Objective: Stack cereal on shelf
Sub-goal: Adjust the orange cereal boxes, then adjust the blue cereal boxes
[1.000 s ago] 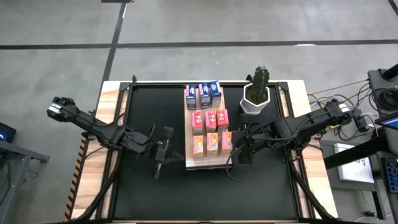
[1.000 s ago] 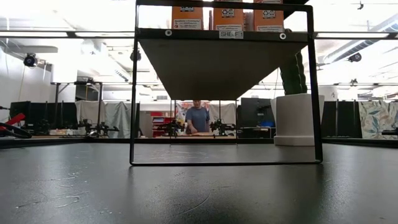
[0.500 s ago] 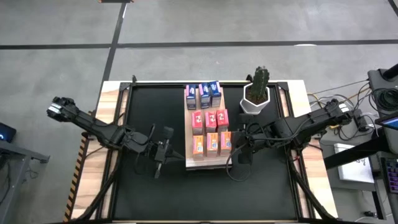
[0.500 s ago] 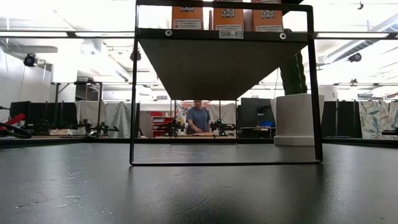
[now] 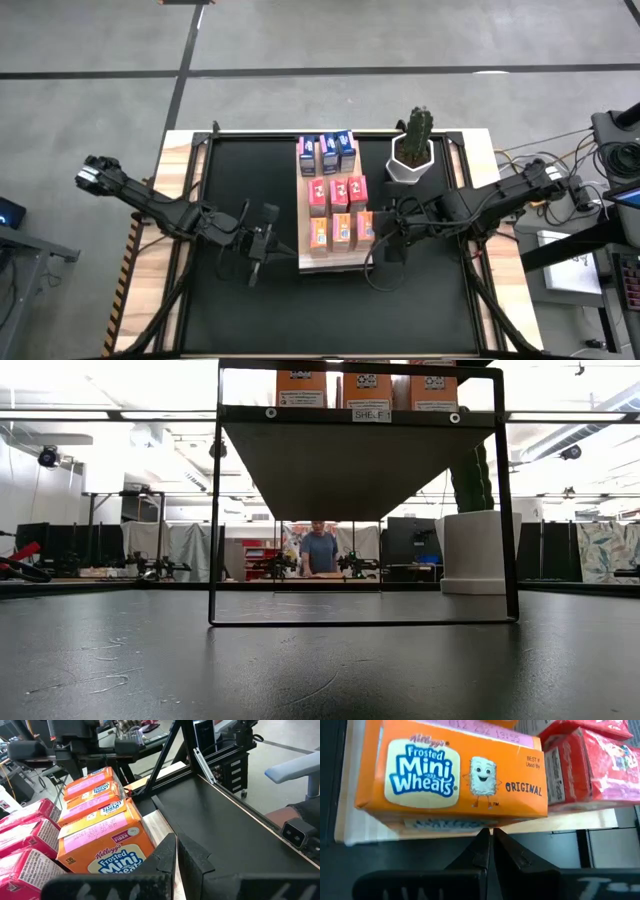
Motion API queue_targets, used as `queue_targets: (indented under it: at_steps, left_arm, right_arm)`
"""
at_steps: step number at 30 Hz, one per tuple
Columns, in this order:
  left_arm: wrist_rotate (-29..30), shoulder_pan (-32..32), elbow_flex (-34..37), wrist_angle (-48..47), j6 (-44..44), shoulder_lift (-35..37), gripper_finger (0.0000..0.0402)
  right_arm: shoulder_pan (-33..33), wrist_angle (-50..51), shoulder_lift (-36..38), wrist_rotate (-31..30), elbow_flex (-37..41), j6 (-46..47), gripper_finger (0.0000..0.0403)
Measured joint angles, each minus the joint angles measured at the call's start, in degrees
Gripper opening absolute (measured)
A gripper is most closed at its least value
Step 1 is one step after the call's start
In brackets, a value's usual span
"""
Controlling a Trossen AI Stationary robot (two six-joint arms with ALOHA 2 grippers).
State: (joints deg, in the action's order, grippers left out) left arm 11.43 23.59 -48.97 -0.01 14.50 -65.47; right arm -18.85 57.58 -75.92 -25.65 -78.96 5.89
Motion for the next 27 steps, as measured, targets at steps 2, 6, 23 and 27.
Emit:
queue_targets:
  at_steps: [2, 6, 23, 27]
  left_arm:
    - [0.1, 0.0, 0.0, 0.0, 0.0, 0.0, 0.0000]
    - [3.2, 0.0, 0.0, 1.0, 0.0, 0.0, 0.0000]
    - [18.4, -0.1, -3.1, 1.2, 5.5, 1.1, 0.0000]
    - [20.1, -0.9, -3.8, -1.2, 6.0, 1.3, 0.0000]
  right_arm:
    - [0.0, 1.0, 0.2, 0.0, 0.0, -0.6, 0.0012]
    - [0.0, 2.8, 1.7, 0.0, 0.1, -0.9, 0.0012]
    - [0.0, -1.6, 14.0, 0.2, 5.2, -10.5, 0.0012]
    - [0.0, -7.7, 18.6, 0.5, 10.3, -12.8, 0.0012]
